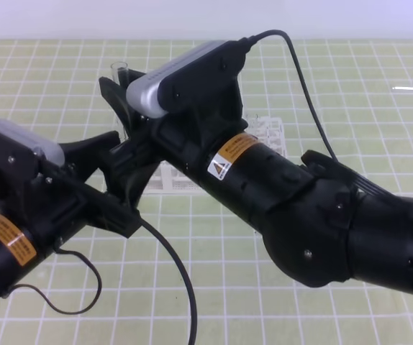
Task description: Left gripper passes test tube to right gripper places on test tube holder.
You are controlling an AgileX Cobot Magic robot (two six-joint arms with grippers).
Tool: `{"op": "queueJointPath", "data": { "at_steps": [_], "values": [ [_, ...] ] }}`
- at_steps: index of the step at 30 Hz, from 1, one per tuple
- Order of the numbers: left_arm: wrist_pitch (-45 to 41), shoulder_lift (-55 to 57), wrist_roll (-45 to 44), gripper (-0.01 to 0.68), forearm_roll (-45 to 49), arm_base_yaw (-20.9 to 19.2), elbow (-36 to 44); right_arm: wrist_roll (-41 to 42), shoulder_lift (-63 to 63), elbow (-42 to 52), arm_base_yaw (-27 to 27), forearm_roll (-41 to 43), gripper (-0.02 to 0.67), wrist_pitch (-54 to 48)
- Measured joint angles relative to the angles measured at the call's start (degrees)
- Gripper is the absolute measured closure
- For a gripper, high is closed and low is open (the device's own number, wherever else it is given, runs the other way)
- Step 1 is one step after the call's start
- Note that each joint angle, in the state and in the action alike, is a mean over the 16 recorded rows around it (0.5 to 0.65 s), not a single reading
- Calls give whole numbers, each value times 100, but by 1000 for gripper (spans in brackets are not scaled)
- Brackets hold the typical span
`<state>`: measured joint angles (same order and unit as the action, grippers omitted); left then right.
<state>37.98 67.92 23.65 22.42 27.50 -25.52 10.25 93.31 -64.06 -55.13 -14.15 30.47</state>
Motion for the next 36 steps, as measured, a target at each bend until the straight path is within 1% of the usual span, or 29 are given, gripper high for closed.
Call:
{"op": "queueJointPath", "data": {
  "at_steps": [3, 5, 8, 10, 13, 17, 20, 24, 26, 30, 34, 36],
  "values": [
    [10, -24, 0, 164, 2, 0, 0, 146, -48, 0, 26, -118, 550, -17],
    [-6, -76, 0, 157, 2, 0, 0, 299, -100, 0, 55, -252, 550, -54],
    [-71, -185, 1, 173, 4, 1, 0, 594, -215, 0, 106, -491, 550, -163],
    [-194, -313, 2, 213, 6, 2, 0, 804, -312, 0, 141, -654, 550, -269],
    [-578, -671, -2, 316, 33, 2, 0, 1117, -479, 0, 193, -899, 550, -463],
    [-1317, -1387, -7, 452, 86, 1, 0, 1482, -701, 0, 253, -1176, 550, -778],
    [-2090, -2108, 6, 547, 129, 3, 0, 1650, -840, 0, 271, -1273, 550, -1007],
    [-3226, -3233, 29, 643, 162, 6, 9, 1731, -960, 0, 275, -1290, 551, -1239],
    [-3735, -3853, 41, 672, 162, 8, 45, 1748, -993, 0, 275, -1290, 551, -1315],
    [-4454, -4941, 71, 672, 87, 13, 186, 1772, -1019, 0, 275, -1290, 551, -1413],
    [-4837, -5827, 97, 673, -102, 16, 502, 1774, -1020, 0, 275, -1290, 551, -1455],
    [-4808, -6137, 98, 674, -202, 17, 738, 1776, -1020, 0, 275, -1290, 551, -1465]
  ]
}}
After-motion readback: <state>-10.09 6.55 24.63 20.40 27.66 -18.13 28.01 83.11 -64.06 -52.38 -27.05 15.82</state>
